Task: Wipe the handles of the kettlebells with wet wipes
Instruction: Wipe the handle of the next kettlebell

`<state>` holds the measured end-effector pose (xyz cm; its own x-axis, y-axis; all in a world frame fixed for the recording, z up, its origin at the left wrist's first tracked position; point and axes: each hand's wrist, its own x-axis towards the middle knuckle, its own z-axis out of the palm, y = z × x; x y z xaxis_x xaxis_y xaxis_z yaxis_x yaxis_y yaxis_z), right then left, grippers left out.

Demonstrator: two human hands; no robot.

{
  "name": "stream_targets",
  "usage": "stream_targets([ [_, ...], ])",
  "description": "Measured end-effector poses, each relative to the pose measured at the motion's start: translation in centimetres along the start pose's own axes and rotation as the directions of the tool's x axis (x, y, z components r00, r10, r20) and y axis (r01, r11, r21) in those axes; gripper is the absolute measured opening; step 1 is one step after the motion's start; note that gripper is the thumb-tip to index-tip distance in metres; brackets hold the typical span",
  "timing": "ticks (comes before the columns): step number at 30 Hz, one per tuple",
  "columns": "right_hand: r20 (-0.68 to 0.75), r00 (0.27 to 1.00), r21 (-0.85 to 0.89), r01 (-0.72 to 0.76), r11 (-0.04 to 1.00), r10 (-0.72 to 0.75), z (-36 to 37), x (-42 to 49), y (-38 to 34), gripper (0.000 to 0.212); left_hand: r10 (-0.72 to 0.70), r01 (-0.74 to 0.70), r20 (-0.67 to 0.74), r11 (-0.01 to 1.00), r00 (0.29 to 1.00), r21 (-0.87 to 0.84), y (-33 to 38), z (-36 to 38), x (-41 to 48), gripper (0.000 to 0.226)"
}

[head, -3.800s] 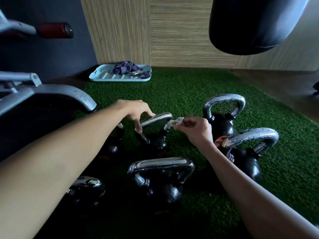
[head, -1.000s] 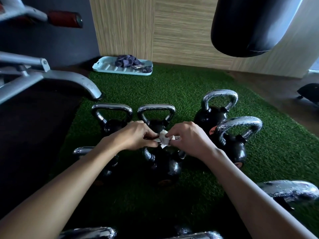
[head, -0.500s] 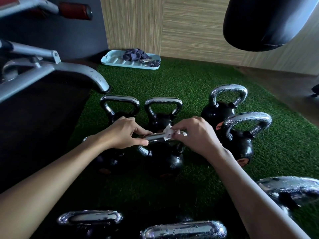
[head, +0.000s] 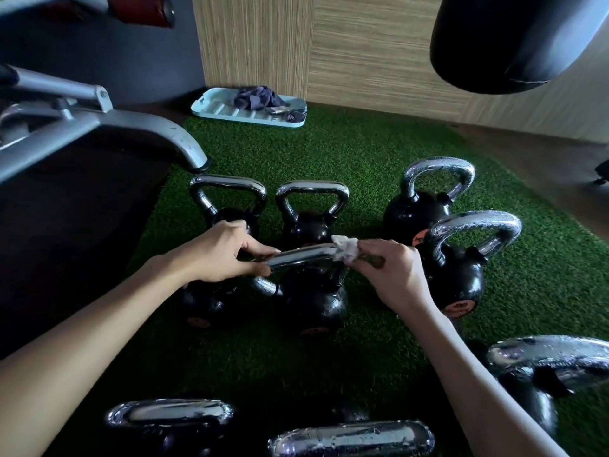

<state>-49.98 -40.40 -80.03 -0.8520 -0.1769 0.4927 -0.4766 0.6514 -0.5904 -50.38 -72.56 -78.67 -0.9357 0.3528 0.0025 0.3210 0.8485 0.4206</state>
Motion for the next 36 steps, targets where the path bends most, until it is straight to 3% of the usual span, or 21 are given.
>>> stream_targets([
  [4,0.079,0.971,0.105,-0.232,0.967,0.225,0.7,-1.3,1.7,0.013,-0.007,0.007,0.002,1.000,1.000,0.014,0.8,-0.2,0.0,0.047],
  [10,0.121,0.929,0.273,-0.370,0.888,0.350,0.8,-1.4,3.1,0.017,0.003,-0.003,0.019,1.000,1.000,0.007,1.1,0.0,1.1,0.044],
  [13,0.147,0.888,0.259,-0.459,0.850,0.435,2.1,-2.1,4.0,0.012,-0.011,0.011,0.019,1.000,1.000,-0.002,1.3,-0.1,1.5,0.042],
  [19,0.174,0.871,0.142,-0.484,0.863,0.459,2.6,-1.7,4.4,0.012,-0.004,0.004,0.026,1.000,1.000,-0.009,2.2,-0.8,2.1,0.037],
  [23,0.038,0.883,0.162,-0.468,0.869,0.468,-0.3,-0.5,4.3,0.023,0.021,-0.021,0.021,1.000,1.000,-0.011,3.4,-0.1,3.2,0.038],
  [26,0.004,0.898,0.261,-0.427,0.866,0.441,-2.5,0.1,3.4,0.029,0.070,-0.071,0.007,0.992,0.998,0.109,6.3,0.0,4.5,0.046],
  [29,0.008,0.940,0.247,-0.331,0.911,0.340,-3.8,0.8,1.0,0.029,0.033,-0.044,0.053,0.976,0.998,0.214,8.3,-0.7,5.7,0.052],
  [30,-0.016,0.951,0.225,-0.297,0.928,0.309,-3.9,1.0,0.2,0.030,0.013,-0.017,0.029,0.990,1.000,0.143,8.4,-0.9,6.0,0.053],
  [32,-0.084,0.962,0.202,-0.241,0.949,0.262,-3.7,1.3,-1.5,0.029,-0.036,0.026,-0.051,0.981,0.998,-0.194,8.7,-1.2,5.9,0.050],
  [34,-0.144,0.963,0.231,-0.191,0.954,0.227,-3.1,1.6,-2.7,0.030,-0.033,-0.009,-0.084,0.889,0.996,-0.457,9.7,-0.9,5.5,0.044],
  [36,-0.173,0.967,0.256,-0.142,0.956,0.189,-2.6,1.9,-3.7,0.037,-0.041,-0.009,-0.074,0.813,0.996,-0.582,10.5,-0.5,5.2,0.052],
])
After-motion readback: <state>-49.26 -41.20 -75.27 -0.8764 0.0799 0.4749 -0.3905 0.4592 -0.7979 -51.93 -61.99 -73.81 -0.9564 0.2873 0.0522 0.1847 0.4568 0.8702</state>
